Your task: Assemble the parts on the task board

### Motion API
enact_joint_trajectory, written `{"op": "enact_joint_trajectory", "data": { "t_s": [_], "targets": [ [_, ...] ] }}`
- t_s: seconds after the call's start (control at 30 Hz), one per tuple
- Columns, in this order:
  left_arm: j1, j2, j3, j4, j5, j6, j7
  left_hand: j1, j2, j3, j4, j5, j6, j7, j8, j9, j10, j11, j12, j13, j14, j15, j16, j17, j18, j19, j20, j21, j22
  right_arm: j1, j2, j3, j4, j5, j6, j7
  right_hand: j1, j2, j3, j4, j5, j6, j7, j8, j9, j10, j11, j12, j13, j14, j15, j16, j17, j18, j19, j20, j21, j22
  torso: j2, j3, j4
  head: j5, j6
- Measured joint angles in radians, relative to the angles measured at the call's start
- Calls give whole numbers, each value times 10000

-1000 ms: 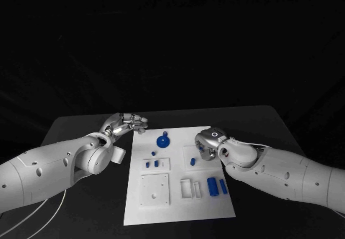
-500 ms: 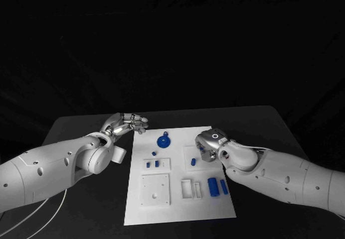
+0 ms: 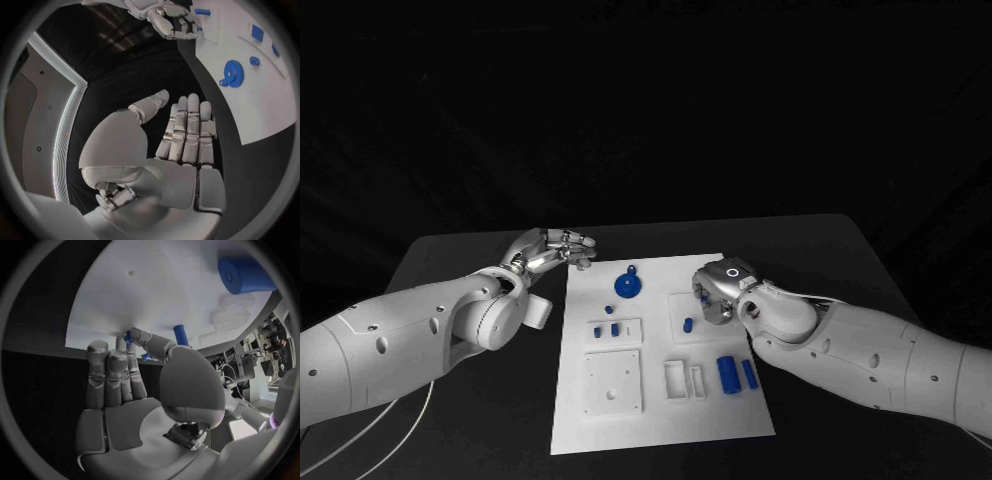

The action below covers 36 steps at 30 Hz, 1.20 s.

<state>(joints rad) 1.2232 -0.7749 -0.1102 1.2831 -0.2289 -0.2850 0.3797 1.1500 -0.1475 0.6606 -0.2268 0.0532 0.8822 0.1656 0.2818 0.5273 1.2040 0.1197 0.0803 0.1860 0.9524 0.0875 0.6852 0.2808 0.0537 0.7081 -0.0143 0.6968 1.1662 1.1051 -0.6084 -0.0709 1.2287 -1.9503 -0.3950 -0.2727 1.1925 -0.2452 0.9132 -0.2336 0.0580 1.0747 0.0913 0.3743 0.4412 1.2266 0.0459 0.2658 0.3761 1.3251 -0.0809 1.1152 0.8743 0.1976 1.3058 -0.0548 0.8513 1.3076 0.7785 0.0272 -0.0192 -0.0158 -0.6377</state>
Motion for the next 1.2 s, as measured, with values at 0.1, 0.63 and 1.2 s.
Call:
{"op": "enact_joint_trajectory", "data": {
  "t_s": [0.1, 0.63, 1.2],
  "targets": [
    [0, 0, 0, -44, 2, -3, 0, 0, 0, 0, 0, 0, 0, 0, 0, 0, 0, 0, 0, 0, 0, 0, 0, 12, -1, 0, 0, 0, 10, -16, -49, 111, 71, 73, 2, 11, 0, 0, 5, 5, -1, 0, 0, 0, 0, 16, -16, -5, 17, -17, -19, 0, 0, 2, -15, -14, 0, -1, -2, -5, 0, 15, 7],
    [0, -18, 0, -107, 10, -11, 0, 0, 0, -55, 0, 0, 0, 0, 0, 0, 1, 0, -38, 1, 36, -36, -38, 43, -7, -1, 1, 0, 18, 56, -521, 437, 837, 336, -86, 18, 41, -41, 31, 32, -1, -2, 1, -1, -6, 16, -16, -31, 58, -28, -33, 0, 8, 2, 18, -48, 41, -2, -4, -12, -5, 60, 28],
    [0, 29, 0, -106, 53, -168, 3, -32, -31, -54, 0, 0, 0, 0, 0, -7, 1, -1, -38, -8, 36, -36, -77, 78, -15, -1, 1, -39, 27, -47, -498, 505, 2457, 1116, -735, 438, 41, -41, 86, 88, -2, -3, 2, -2, -7, 16, -16, -46, 95, -13, -49, -1, 7, 2, 17, -43, 42, -3, -14, -1, -6, 364, 63]
  ]
}}
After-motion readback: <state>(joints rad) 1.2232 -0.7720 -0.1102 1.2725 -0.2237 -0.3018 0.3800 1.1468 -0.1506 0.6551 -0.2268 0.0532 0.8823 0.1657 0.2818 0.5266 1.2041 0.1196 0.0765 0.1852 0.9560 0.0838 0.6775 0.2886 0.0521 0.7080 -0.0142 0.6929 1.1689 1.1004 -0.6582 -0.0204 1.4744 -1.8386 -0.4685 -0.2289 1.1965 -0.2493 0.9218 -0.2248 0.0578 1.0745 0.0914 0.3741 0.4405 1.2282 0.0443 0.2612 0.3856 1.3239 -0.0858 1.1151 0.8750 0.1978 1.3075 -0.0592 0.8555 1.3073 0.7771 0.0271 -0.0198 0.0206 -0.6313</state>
